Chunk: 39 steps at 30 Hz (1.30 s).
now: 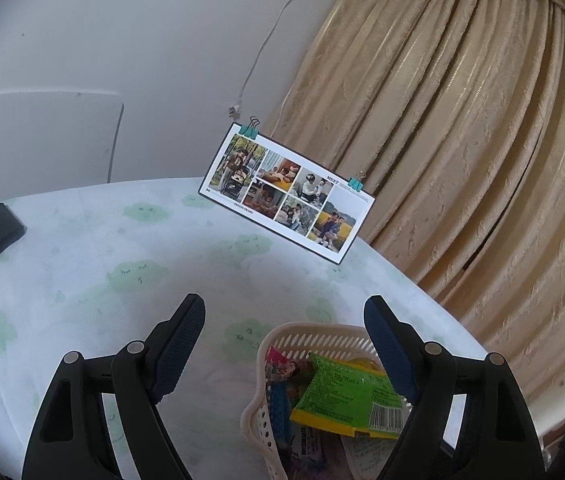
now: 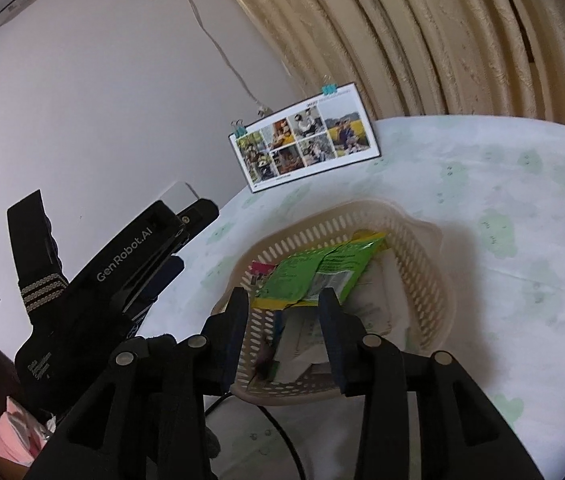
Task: Organize snacks
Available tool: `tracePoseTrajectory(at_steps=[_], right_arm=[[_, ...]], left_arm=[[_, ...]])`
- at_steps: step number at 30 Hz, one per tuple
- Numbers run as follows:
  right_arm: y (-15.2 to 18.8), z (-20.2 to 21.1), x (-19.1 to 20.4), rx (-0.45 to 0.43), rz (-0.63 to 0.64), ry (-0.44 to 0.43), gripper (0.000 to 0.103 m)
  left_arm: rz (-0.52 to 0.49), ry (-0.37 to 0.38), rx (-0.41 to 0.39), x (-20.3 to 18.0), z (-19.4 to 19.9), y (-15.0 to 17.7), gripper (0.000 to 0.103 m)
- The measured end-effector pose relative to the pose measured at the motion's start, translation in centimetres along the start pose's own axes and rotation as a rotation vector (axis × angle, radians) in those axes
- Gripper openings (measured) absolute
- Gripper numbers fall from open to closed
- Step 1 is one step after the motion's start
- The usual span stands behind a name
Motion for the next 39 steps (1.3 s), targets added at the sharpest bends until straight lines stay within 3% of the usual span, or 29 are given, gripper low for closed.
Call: tracePoseTrajectory(at_steps=[9,17,19,28,33,36,39], right_arm=[[0.5,2.4,-2.3,-0.063,-0.018,0.109,0.036],[0.6,4.2,-2.9,-0.098,-0.006,0.185,0.05],[0.7,4.2,-3.1,-0.096,-0.014,0.194,0.057],[1.7,4.6,-4.8,-0.09,-0.047,0.205,0.068],[2.4,4.3,-5.1,-0.067,-0.04,0.226,0.072],[2.5,4.3,-4.5,-0.065,-0.023,0.211,0.078],[2.7,4.2,-3.8,-0.068,0.015,0.228,0.087]], left_arm=[[-0.026,-0.013,-0.003,-0.3,-0.1,0.3,0.082],[-0.06,-0.028,-0.014,-0.8,-0.3,0.6,0.082],[-0.066,-0.037,-0.018,-0.9,-0.4,0.7,0.082],[-0.074,-0.095,-0.041,0.0,-0.3,0.9,0.082],[-0.136,-0.125,-0.052,0.8,0.8,0.7,0.082],[-0.206,-0.131,-0.068,0.8,1.8,0.3,0.094],[-0.286,-0.147,-0.108,0.6,3.2,0.2,0.095]])
Point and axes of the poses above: each gripper's, at about its wrist camera, not at the fingertips, and z roughly against the way its jaws point, x to its left, y to its underside, the point moved 5 cm from there along -z, roughly the way its jaws point, and after that the axes turned 5 degrees about -y, right-handed, at the moved point
